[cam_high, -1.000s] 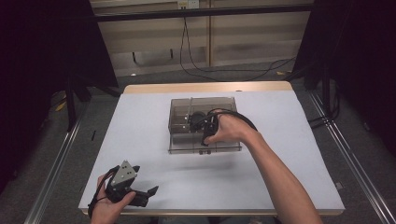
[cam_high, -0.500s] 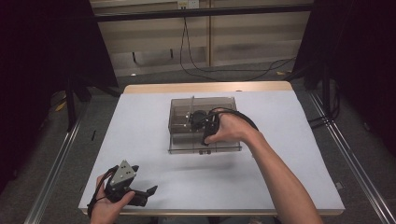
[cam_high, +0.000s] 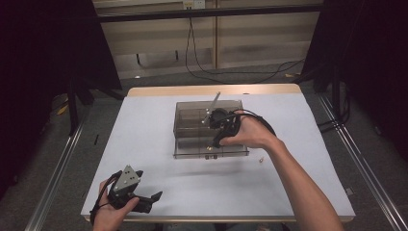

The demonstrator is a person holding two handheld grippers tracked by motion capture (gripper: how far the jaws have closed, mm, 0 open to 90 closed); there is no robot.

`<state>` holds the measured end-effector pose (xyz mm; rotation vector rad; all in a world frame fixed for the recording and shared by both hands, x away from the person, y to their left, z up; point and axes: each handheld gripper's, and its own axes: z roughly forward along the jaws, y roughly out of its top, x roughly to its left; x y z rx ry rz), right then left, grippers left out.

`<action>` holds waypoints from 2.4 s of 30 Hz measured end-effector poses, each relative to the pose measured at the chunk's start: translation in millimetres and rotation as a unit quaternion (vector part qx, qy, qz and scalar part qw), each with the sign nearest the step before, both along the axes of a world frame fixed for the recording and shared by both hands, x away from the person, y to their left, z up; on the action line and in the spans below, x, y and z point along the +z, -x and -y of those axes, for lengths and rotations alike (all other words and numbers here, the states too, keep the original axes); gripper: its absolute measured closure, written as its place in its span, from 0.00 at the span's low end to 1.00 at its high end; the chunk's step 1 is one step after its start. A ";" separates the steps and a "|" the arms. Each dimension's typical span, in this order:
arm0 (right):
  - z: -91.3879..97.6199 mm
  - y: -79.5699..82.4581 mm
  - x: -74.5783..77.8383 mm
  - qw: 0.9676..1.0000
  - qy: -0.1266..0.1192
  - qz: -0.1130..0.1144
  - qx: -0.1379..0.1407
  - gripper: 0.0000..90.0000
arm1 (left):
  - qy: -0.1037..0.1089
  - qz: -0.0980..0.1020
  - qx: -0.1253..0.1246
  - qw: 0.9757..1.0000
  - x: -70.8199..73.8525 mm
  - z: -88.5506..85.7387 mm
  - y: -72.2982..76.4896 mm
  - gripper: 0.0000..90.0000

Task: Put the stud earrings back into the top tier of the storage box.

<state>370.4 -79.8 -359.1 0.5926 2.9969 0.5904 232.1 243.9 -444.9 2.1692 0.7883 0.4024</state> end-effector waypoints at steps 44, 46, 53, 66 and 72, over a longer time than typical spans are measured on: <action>149.0 39.3 0.8 0.989 -0.071 0.031 -0.124 0.75 | -0.008 0.001 -0.002 1.000 0.6 1.3 0.6 0.05; 151.7 40.4 -3.8 0.989 -0.064 0.024 -0.130 0.75 | -0.006 0.000 -0.003 1.000 0.2 0.8 0.0 0.05; 154.1 41.3 -24.4 0.991 -0.029 0.003 -0.133 0.78 | -0.003 0.002 -0.003 1.000 0.5 1.6 1.0 0.05; 143.6 39.1 -59.3 0.993 0.025 -0.017 -0.113 0.80 | -0.005 0.003 -0.002 1.000 1.2 0.2 1.0 0.05; 140.3 37.3 -66.5 0.994 0.035 -0.015 -0.105 0.80 | -0.005 0.002 -0.002 1.000 1.1 0.8 1.2 0.05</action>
